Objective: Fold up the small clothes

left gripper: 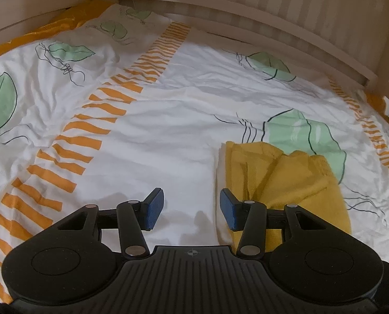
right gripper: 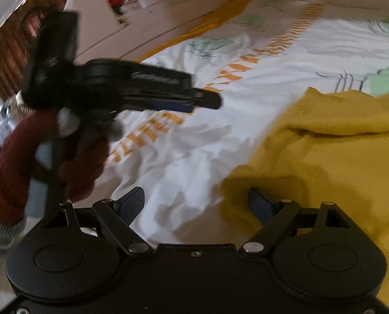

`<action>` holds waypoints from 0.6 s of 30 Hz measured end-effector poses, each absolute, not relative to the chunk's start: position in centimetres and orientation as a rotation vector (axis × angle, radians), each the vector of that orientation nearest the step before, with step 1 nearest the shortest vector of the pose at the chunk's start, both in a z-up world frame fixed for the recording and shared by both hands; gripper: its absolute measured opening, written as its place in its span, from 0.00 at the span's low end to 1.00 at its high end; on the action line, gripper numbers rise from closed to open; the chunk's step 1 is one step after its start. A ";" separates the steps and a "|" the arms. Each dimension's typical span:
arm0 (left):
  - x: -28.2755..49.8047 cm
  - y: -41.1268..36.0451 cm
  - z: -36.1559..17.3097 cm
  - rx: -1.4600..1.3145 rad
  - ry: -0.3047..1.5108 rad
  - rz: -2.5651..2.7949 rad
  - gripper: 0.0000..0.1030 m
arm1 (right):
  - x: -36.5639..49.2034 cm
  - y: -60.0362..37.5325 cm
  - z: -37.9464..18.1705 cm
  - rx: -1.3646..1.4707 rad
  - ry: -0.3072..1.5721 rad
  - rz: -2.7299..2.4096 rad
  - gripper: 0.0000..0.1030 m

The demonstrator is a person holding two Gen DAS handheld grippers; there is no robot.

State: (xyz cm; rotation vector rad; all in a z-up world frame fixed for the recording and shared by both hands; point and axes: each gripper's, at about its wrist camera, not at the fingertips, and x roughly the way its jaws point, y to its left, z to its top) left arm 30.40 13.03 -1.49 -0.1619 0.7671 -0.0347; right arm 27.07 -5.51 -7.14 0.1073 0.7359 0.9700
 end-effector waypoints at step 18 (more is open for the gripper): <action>30.7 13.0 -2.2 -0.184 0.804 -0.049 0.45 | 28.2 -4.0 -9.2 0.048 0.779 1.018 0.87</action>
